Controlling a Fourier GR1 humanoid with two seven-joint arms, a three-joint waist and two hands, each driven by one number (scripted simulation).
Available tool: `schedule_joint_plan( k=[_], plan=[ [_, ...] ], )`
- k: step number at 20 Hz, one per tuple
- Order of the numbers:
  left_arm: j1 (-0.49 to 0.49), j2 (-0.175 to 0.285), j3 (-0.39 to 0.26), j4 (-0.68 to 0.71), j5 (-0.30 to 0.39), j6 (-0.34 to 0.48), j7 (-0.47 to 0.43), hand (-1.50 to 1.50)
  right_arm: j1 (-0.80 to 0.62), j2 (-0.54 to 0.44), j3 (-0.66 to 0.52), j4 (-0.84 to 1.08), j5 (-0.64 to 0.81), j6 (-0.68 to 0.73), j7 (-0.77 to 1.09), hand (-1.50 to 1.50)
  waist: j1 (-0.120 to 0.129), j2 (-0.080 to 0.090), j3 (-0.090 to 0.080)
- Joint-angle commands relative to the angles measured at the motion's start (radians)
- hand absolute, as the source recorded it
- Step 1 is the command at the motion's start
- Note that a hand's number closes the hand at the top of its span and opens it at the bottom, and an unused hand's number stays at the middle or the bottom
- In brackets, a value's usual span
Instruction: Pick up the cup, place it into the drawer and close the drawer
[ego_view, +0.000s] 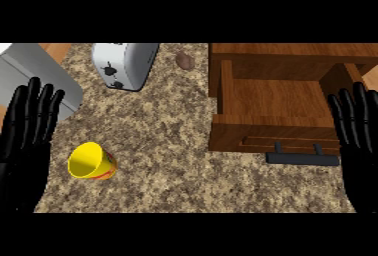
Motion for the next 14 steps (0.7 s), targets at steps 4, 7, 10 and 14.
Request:
schedule_joint_plan(
  k=[4, 7, 10, 14],
  plan=[
    [0.012, -0.084, 0.099, -0.021, -0.243, 0.280, 0.062, -1.50, -0.042, -0.027, -0.025, -0.012, -0.028, 0.019, 0.053, -1.50, -0.030, 0.012, -0.007],
    [0.035, -0.091, 0.111, 0.008, -0.143, 0.515, 0.091, -1.50, -0.010, -0.004, 0.030, 0.035, -0.060, 0.054, 0.054, -1.50, -0.026, 0.016, -0.009],
    [-0.031, -0.092, 0.035, 0.081, -0.191, 0.664, 0.105, -1.50, -0.053, -0.018, 0.008, 0.046, -0.105, 0.075, 0.086, -1.50, -0.043, 0.016, -0.008],
    [-0.038, -0.093, -0.112, 0.092, -0.294, 0.804, 0.147, -1.50, -0.100, 0.019, 0.046, 0.040, -0.039, 0.020, 0.135, -1.50, -0.042, 0.013, -0.008]
  ],
)
